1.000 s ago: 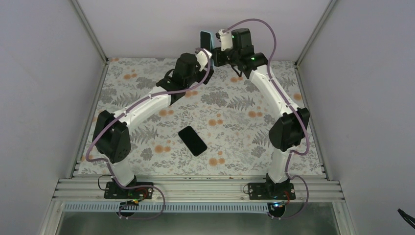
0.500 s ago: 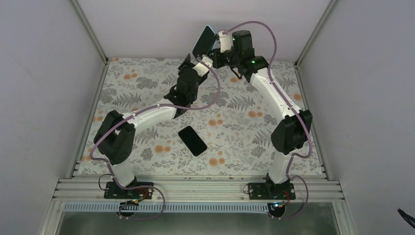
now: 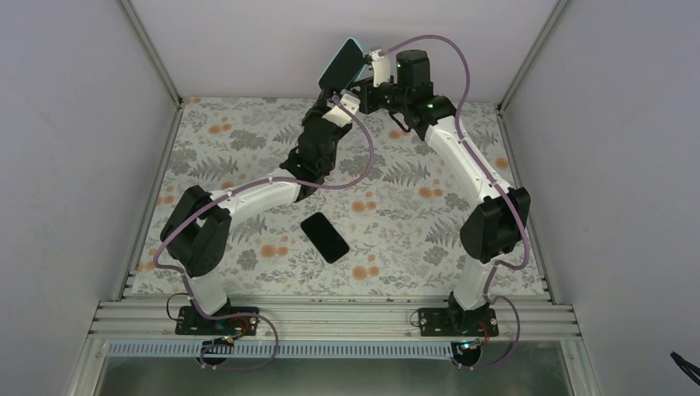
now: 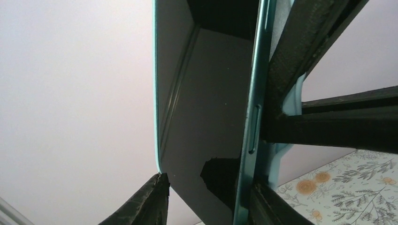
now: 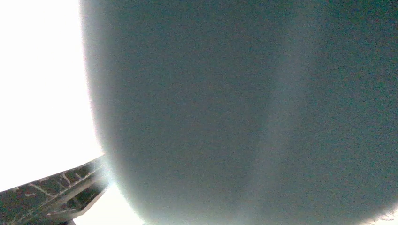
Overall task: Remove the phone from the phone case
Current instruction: Remove the phone case from the phone.
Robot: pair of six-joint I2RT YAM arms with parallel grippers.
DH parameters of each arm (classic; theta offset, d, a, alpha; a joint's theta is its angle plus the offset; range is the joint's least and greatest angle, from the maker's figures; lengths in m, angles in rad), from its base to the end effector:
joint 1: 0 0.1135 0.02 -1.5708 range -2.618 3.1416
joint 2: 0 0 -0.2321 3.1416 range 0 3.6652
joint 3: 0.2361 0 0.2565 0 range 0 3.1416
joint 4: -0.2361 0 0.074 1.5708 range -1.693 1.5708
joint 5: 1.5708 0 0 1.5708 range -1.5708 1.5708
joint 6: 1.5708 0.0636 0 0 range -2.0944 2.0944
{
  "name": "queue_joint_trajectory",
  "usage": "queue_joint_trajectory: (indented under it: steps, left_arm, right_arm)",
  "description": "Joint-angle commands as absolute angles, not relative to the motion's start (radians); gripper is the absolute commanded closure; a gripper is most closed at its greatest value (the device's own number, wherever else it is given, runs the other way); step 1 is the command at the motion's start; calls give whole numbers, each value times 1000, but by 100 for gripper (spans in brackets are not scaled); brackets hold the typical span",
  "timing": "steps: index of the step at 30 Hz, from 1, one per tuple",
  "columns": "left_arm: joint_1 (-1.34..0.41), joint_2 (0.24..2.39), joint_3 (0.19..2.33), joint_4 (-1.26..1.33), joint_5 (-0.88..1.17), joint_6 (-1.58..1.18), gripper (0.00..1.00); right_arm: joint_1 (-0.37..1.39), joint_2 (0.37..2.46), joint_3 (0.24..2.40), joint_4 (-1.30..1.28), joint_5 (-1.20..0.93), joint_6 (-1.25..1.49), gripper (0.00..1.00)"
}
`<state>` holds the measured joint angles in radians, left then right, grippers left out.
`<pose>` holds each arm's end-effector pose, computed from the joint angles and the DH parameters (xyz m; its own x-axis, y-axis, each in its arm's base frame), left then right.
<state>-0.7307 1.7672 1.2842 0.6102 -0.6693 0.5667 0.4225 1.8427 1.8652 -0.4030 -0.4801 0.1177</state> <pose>0.3517 -0.2622 0.2942 0.1147 0.4626 -0.8791 0.0042 0.8847 0.4661 0.3997 0.2119 0.3542 -0.4250 -0.0769 -0.9019 -0.7098 0.6466 0.2794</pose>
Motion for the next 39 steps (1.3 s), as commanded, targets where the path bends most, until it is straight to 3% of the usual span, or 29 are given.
queue_joint_trajectory:
  steps: [1,14,29,39]
  left_arm:
    - [-710,1777,1327,725,-722,575,64]
    - [-711,1786,1377,599,-649,490,98]
    - [-701,1664,1404,220,-318,379,98]
    - [-655,1561,1288,126,-249,481,98]
  right_arm:
    - [439,1843,1869,-544,-496,112,97]
    - [439,1835,1859,-546,-416,111,97]
    - [418,1820,1876,-584,-150,80,97]
    - [349,1767,1814,-622,-137,10,97]
